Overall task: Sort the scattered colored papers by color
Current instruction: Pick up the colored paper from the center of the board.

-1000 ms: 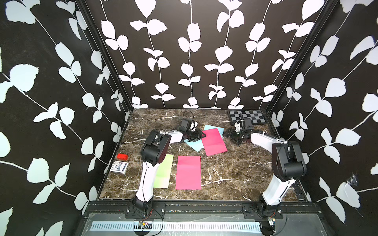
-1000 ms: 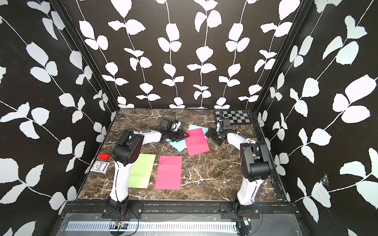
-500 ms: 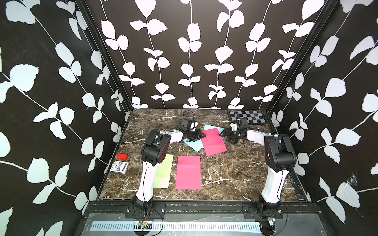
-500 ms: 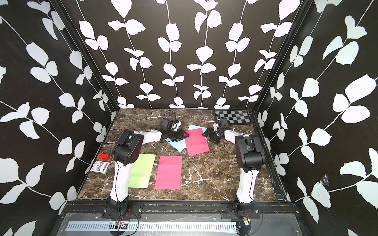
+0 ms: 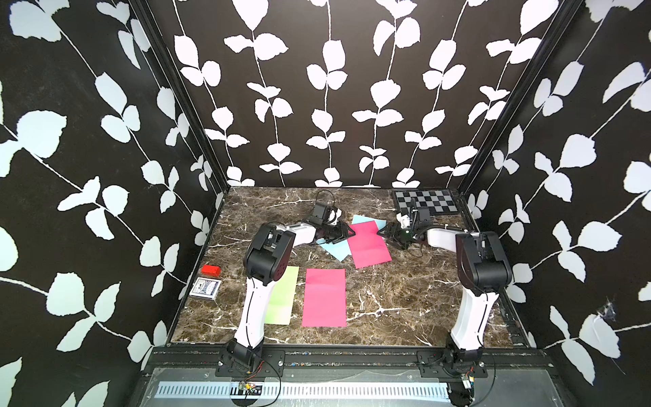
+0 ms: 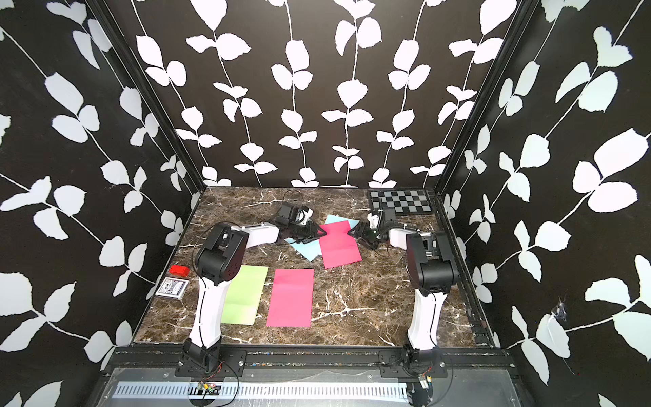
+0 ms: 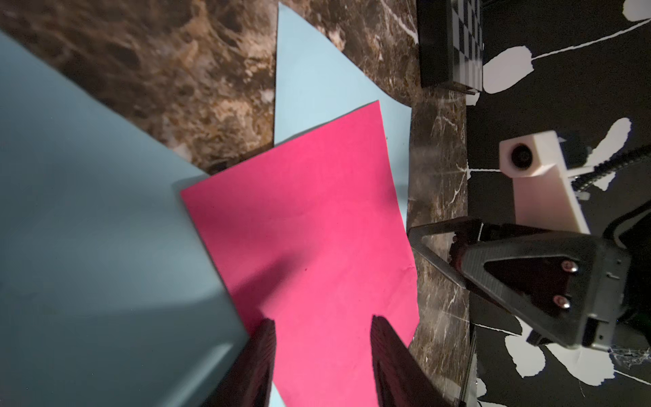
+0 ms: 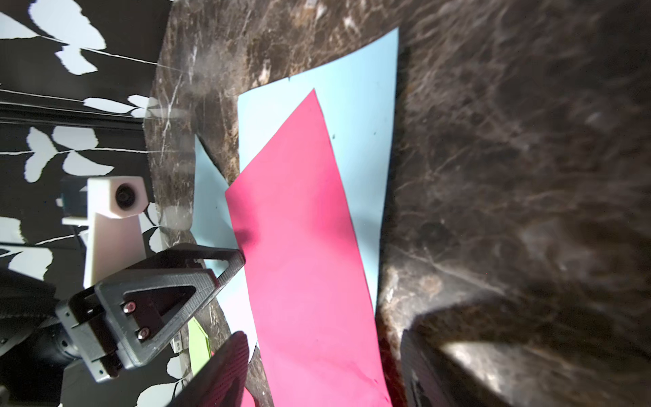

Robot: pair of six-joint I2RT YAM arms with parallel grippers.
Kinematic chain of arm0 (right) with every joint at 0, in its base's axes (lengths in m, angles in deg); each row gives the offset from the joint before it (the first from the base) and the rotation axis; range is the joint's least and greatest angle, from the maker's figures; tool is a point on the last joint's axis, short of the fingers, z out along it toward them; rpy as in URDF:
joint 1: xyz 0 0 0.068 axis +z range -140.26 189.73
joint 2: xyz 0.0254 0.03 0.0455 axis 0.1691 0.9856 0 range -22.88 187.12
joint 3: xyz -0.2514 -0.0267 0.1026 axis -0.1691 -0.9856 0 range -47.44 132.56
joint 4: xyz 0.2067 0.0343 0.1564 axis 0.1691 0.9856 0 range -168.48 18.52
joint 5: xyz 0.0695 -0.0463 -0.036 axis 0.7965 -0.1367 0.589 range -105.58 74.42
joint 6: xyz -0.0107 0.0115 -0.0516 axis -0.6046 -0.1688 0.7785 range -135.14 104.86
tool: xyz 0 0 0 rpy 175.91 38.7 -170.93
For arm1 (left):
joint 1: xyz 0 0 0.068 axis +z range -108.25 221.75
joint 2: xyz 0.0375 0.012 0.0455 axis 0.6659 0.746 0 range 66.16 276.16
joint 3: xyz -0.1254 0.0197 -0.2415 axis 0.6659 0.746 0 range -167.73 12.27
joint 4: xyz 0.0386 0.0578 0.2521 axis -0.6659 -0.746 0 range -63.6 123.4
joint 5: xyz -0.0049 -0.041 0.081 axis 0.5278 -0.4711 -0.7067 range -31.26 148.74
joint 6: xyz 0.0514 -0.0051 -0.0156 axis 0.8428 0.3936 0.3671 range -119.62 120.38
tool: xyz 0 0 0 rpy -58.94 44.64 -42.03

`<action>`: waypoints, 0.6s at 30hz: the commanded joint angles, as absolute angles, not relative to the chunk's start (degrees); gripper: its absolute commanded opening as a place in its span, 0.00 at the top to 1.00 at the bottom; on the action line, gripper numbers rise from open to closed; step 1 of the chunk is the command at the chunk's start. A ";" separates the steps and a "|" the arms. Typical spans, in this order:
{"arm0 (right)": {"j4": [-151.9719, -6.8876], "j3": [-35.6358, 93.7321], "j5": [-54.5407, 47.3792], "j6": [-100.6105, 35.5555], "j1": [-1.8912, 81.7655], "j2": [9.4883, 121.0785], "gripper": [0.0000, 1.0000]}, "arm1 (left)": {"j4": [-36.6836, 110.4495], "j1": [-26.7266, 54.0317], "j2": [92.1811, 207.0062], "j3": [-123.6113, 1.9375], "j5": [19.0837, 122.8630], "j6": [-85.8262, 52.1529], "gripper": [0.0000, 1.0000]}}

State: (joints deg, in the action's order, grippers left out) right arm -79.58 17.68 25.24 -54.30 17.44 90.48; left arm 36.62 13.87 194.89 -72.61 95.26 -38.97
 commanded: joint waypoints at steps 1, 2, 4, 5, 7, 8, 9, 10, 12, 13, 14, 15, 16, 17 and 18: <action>-79.27 13.72 25.79 -54.18 17.34 90.00 0.32 | 33.31 13.58 196.15 -73.30 94.66 -37.91 0.53; -79.43 13.25 25.82 -54.15 17.32 89.82 0.32 | 33.31 13.61 196.20 -73.39 94.68 -37.94 0.53; -79.75 12.47 26.12 -54.29 17.34 89.40 0.32 | 33.31 13.58 196.32 -73.41 94.66 -38.02 0.53; -80.28 11.97 26.33 -54.57 17.30 89.08 0.33 | 33.31 13.62 196.37 -73.43 94.66 -38.02 0.53; -81.49 11.01 26.82 -55.28 17.30 88.25 0.33 | 33.31 13.61 196.42 -73.43 94.53 -38.02 0.53; -82.09 10.54 27.02 -55.54 17.34 87.68 0.33 | 33.31 13.59 196.48 -73.43 94.56 -38.09 0.53; -82.57 10.11 27.05 -55.81 17.34 87.21 0.33 | 33.31 13.62 196.50 -73.46 94.53 -38.11 0.53; -82.78 9.89 27.05 -56.00 17.32 86.71 0.33 | 33.31 13.61 196.50 -73.48 94.56 -38.11 0.53; -83.34 9.71 27.60 -56.33 17.35 85.91 0.33 | 33.31 13.58 196.50 -73.43 94.53 -38.11 0.53; -83.97 9.69 28.01 -56.81 17.30 85.50 0.34 | 33.31 13.62 196.50 -73.47 94.55 -38.11 0.53; -84.75 9.60 28.54 -57.37 17.34 85.17 0.34 | 33.23 13.59 196.56 -73.56 94.59 -38.07 0.53; -85.66 9.55 29.15 -58.06 17.32 84.96 0.34 | 33.23 13.58 196.57 -73.53 94.53 -38.11 0.53; -86.66 9.51 29.69 -58.89 17.34 84.67 0.34 | 33.16 13.61 196.52 -73.58 94.51 -38.10 0.53; -87.44 9.51 30.14 -59.49 17.35 84.35 0.34 | 33.15 13.62 196.59 -73.52 94.57 -38.07 0.53; -88.13 9.51 30.52 -60.11 17.30 84.18 0.34 | 33.14 13.63 196.59 -73.56 94.61 -38.11 0.53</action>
